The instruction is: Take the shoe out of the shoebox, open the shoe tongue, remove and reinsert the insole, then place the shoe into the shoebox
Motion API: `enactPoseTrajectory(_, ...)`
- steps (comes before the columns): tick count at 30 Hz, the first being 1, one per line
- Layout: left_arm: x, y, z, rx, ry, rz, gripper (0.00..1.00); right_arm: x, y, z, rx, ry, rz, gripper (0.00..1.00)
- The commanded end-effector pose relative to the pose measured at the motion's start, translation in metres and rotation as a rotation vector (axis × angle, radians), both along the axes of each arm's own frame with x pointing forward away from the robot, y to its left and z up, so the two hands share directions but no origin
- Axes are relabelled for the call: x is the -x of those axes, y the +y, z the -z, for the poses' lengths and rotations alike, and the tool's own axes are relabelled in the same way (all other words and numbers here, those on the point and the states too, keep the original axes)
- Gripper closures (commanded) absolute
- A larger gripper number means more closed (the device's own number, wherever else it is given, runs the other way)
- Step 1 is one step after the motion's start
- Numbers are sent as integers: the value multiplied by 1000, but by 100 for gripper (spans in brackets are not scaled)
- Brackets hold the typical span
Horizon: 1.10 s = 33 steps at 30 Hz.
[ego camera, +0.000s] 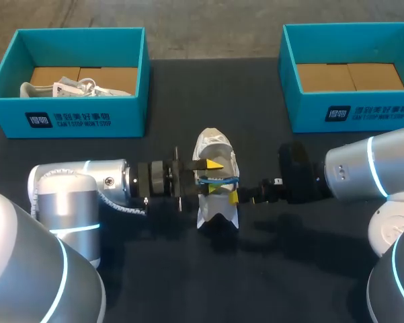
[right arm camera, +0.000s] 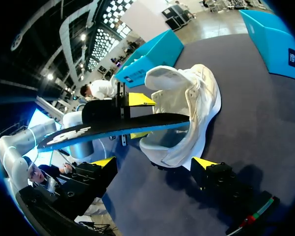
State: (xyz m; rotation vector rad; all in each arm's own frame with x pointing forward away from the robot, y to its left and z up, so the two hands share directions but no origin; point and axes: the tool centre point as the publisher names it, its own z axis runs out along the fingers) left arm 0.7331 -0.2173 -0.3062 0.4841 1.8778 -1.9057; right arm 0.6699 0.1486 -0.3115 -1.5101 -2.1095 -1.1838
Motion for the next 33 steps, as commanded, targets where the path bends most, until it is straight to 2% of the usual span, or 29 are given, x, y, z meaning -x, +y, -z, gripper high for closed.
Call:
enactPoseTrajectory(1, 5, 3, -4, 3, -5, -2, 68, 0, 4, 0, 8, 0, 5, 0)
enactPoseTrajectory(4, 9, 4, -6, 2, -7, 1, 75, 0, 4, 0, 8, 0, 5, 0)
enactPoseTrajectory(7, 13, 7, -6, 0, -6, 2, 87, 0, 4, 0, 8, 0, 5, 0)
enactPoseTrajectory(8, 14, 8, -5, -5, -10, 4, 96, 0, 4, 0, 8, 0, 5, 0)
enactPoseTrajectory(9, 14, 8, -4, -7, -11, 4, 100, 0, 4, 0, 8, 0, 5, 0)
enactPoseTrajectory(17, 10, 7, 8, -52, -36, 35, 100, 0, 4, 0, 8, 0, 5, 0)
enactPoseTrajectory(33, -13, -1, 30, -98, -35, 45, 100, 0, 4, 0, 8, 0, 5, 0)
